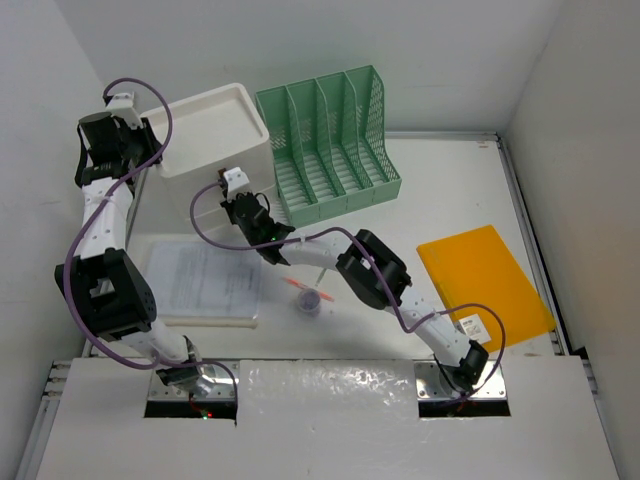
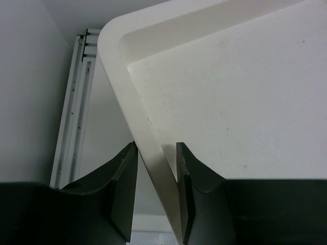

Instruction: Organize the desk

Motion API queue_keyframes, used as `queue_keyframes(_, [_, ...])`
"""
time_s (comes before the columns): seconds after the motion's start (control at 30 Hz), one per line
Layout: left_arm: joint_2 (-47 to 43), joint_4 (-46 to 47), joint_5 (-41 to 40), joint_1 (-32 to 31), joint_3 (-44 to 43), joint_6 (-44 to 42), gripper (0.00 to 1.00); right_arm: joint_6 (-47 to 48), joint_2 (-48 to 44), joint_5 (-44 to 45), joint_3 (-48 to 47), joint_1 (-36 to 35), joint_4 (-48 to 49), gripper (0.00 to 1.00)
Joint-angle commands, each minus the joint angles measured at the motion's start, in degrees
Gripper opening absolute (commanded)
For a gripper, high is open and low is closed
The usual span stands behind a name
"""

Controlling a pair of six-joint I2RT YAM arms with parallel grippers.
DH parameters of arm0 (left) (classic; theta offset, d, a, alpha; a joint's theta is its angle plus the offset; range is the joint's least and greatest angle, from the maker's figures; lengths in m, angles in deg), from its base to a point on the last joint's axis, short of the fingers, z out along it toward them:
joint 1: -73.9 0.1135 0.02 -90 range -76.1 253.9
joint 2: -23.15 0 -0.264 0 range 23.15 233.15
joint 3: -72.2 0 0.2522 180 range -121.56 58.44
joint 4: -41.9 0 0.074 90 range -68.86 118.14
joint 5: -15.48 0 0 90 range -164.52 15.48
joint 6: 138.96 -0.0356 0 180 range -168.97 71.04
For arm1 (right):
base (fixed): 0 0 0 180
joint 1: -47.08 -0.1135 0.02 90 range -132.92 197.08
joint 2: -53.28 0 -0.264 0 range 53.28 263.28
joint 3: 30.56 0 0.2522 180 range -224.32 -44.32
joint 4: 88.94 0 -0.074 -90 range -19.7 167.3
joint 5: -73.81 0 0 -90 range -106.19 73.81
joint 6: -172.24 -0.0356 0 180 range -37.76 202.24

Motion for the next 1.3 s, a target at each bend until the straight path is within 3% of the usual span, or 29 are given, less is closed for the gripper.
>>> queue_keyframes(0.0, [-0.94,-11.27,13.24,-2.13,2.25,-0.22,0.15,1.08,-1.98,1.43,-4.61,1.85,10.41,0.0])
queue_keyframes(0.2, [-0.32,-10.84,12.18,-1.96,2.25,0.31,0.15,1.26,-5.05,-2.07,2.41,1.59,13.22,0.0])
queue_keyframes(0.47, [-0.23,-9.52,10.51,-1.08,1.89,1.27,0.15,2.14,-17.61,-10.24,23.32,-2.01,23.41,0.0])
queue_keyframes(0.67, [0.03,-8.9,10.77,-0.38,1.37,2.15,0.15,-0.41,-27.37,-12.36,44.31,-5.0,31.68,0.0])
queue_keyframes(0.93, [0.03,-8.02,10.69,-0.29,1.98,2.68,0.16,-1.55,-36.86,-13.94,57.27,-7.38,32.93,0.0])
queue_keyframes(0.97, [0.12,-8.02,10.77,-0.29,1.98,2.68,0.18,-1.55,-37.74,-14.56,57.01,-7.29,29.08,0.09])
queue_keyframes(1.03, [0.03,-8.28,11.21,-0.29,1.81,2.51,0.26,0.37,-40.73,-18.07,56.48,-7.29,24.59,0.43])
queue_keyframes(1.1, [-0.15,-8.64,12.09,-0.29,1.46,2.16,0.36,2.21,-45.1,-19.39,56.74,-7.29,17.12,0.63])
queue_keyframes(1.17, [-0.58,-8.9,12.79,-0.29,1.28,1.45,0.45,4.41,-51.33,-18.61,58.49,-7.03,9.85,0.72])
queue_keyframes(1.23, [-1.11,-9.25,13.32,-0.29,1.28,0.66,0.5,4.08,-55.66,-14.51,59.46,-6.24,3.68,0.74])
queue_keyframes(1.27, [-1.46,-9.17,13.41,-0.29,1.1,0.57,0.53,3.2,-57.68,-12.65,59.21,-5.63,-4.36,0.74])
